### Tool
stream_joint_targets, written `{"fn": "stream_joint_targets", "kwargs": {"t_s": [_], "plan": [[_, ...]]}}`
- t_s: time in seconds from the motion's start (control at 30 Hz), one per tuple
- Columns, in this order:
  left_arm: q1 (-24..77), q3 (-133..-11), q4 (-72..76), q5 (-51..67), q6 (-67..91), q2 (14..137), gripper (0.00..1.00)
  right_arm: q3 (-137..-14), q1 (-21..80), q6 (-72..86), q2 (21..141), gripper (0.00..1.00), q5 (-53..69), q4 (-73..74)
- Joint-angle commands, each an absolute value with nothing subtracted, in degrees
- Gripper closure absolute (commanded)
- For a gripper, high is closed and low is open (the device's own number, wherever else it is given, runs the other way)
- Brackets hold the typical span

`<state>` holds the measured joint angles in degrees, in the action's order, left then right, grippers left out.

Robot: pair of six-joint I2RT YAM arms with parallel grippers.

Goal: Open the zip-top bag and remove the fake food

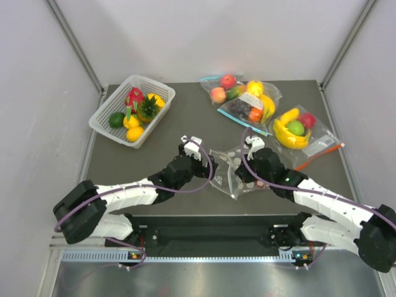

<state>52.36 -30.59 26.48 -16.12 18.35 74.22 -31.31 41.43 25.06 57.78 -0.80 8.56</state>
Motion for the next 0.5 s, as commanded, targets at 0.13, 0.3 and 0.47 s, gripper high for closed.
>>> {"fn": "stream_joint_targets", "kwargs": {"t_s": [0.13, 0.3, 0.47], "plan": [[54.8, -31.6, 37.3, -10.5, 21.1, 81.0, 0.01, -33.6, 40.8, 25.3, 52.9, 1.0, -1.9, 8.6], [55.6, -31.3, 38.1, -10.5, 22.1, 84.5, 0.01, -33.9, 40.8, 25.5, 51.6, 1.0, -2.6, 9.1], [56.2, -31.6, 37.9, -11.1, 22.0, 87.6, 0.01, -33.9, 41.0, 26.5, 49.8, 1.0, -1.0, 8.4]]}}
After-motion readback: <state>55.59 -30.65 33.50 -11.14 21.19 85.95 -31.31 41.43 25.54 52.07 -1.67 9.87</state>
